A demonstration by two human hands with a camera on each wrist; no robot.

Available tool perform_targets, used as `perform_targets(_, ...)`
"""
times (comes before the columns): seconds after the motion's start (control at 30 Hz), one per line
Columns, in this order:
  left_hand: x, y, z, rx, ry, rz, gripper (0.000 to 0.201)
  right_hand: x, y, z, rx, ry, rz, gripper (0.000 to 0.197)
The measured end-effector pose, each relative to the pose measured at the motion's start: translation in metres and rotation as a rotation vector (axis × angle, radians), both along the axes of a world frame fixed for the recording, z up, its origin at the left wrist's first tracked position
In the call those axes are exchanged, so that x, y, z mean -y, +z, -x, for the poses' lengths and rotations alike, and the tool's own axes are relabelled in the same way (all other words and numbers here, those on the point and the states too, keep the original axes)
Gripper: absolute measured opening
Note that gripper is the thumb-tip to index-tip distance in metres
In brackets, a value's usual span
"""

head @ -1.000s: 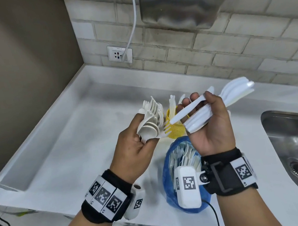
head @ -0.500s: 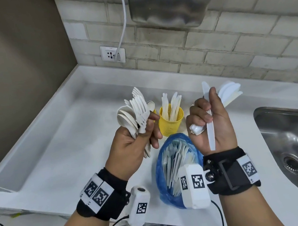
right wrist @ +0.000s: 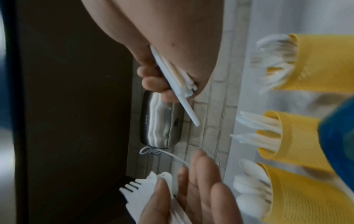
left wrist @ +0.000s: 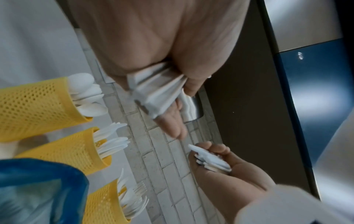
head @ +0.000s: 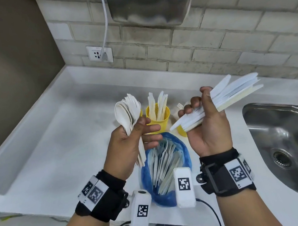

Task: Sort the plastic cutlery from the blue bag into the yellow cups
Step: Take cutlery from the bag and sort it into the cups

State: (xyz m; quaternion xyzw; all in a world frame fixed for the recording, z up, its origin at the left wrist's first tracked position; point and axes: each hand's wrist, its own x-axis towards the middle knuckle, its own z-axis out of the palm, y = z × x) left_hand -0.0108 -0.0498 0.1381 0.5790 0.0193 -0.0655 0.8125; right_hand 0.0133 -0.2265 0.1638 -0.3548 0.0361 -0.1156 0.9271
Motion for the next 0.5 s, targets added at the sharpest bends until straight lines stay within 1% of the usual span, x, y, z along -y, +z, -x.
perform_targets(0.1,0.007,-0.007,-0.003,-0.138,0.006,0.061,0.031,-0.004,0.006,0.004,0.124,-0.070,0.169,0.015)
perform_targets(0.23,0.017,-0.012,-0.004,-0.280,-0.081,0.142,0.035,-0.015,0.009,0.011,0.231,-0.105,0.437,0.022)
perform_targets(0.3,0.023,-0.013,-0.005,-0.337,-0.126,0.204,0.031,-0.018,0.006,0.015,0.233,-0.099,0.545,0.023)
perform_targets(0.37,0.028,-0.015,-0.007,-0.372,-0.154,0.269,0.031,-0.020,0.001,0.017,0.200,-0.080,0.604,0.021)
perform_targets(0.43,0.030,-0.017,-0.009,-0.385,-0.165,0.307,0.037,-0.021,-0.006,0.019,0.167,-0.048,0.665,0.015)
perform_targets(0.5,0.033,-0.019,-0.012,-0.369,-0.180,0.293,0.040,-0.019,-0.013,0.020,0.126,-0.007,0.724,0.012)
